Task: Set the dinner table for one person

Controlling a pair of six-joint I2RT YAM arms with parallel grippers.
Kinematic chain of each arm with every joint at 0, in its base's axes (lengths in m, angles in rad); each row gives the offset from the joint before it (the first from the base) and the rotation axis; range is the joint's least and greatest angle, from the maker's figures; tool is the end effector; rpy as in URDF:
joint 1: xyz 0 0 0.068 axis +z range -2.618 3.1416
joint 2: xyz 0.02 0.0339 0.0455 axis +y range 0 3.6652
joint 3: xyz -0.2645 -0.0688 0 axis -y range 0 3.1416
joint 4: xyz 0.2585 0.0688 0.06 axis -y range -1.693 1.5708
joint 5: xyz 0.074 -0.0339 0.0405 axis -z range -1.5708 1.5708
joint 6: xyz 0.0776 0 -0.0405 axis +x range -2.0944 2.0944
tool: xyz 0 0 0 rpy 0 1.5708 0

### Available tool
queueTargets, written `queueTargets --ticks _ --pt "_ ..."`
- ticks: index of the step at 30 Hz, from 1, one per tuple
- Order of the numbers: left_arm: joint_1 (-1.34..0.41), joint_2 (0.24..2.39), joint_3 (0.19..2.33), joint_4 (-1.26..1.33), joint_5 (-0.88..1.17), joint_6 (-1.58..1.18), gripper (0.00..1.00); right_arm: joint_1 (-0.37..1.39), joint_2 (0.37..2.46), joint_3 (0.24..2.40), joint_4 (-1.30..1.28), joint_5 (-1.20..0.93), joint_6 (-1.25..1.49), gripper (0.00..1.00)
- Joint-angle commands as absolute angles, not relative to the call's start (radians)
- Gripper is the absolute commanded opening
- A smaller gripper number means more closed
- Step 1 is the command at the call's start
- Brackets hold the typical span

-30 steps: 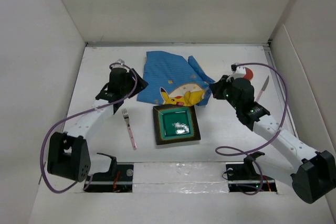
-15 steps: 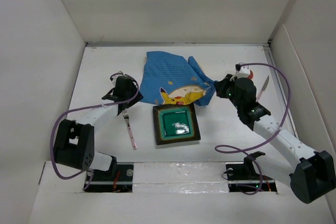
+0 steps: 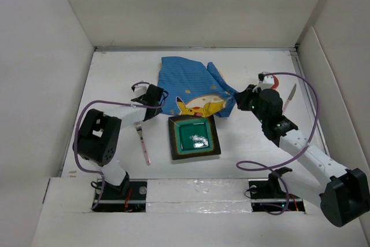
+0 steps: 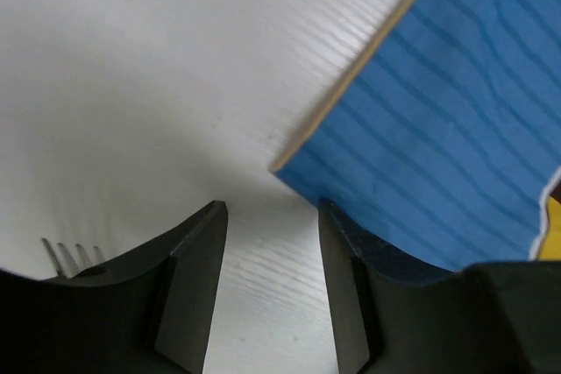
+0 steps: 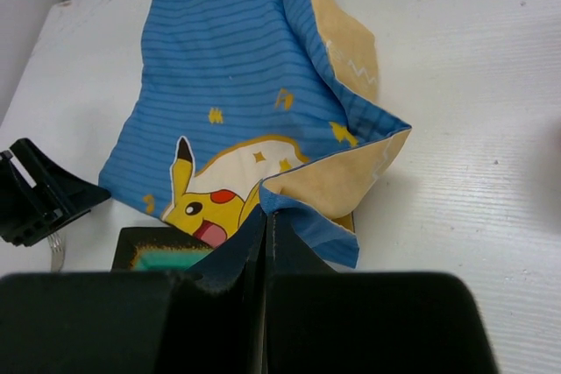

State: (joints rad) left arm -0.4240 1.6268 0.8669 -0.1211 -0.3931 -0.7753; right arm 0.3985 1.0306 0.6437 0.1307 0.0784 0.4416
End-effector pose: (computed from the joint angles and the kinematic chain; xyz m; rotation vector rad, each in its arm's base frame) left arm 0.3369 -0.1195 0.1306 -0.5786 2.2939 -0.0905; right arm 0.2719 0.1079 0.2600 0.0962 1.8550 0.5179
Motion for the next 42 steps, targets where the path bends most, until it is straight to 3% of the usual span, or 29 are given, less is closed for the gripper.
queueTargets --ticks 1,12,14,22,24,29,35,42 --pt "-0.419 1.650 0.911 -0.164 -0.491 -0.799 0.43 0.384 0.999 0.632 0.209 0.060 0.442 0.00" --pt "-0.410 1.744 0.960 -0.141 -0.440 -0.778 0.38 0.383 1.023 0.615 0.232 0.029 0.454 0.00" --pt "-0.410 1.743 0.959 -0.135 -0.436 -0.769 0.27 0.383 1.025 0.612 0.244 0.025 0.453 0.00" --pt "-0.390 1.730 0.943 -0.124 -0.394 -0.753 0.09 0.383 1.031 0.620 0.236 0.023 0.453 0.00" --pt "-0.390 1.724 0.933 -0.118 -0.380 -0.750 0.00 0.383 1.029 0.612 0.245 0.032 0.454 0.00" --pt "-0.379 1.691 0.942 -0.109 -0.336 -0.738 0.00 0.383 1.028 0.617 0.236 0.034 0.451 0.00" --pt "-0.379 1.497 1.055 -0.109 -0.279 -0.683 0.00 0.374 0.974 0.636 0.235 0.078 0.453 0.00" --pt "-0.322 1.321 1.342 -0.135 -0.223 -0.606 0.00 0.374 0.994 0.837 0.140 0.086 0.436 0.00"
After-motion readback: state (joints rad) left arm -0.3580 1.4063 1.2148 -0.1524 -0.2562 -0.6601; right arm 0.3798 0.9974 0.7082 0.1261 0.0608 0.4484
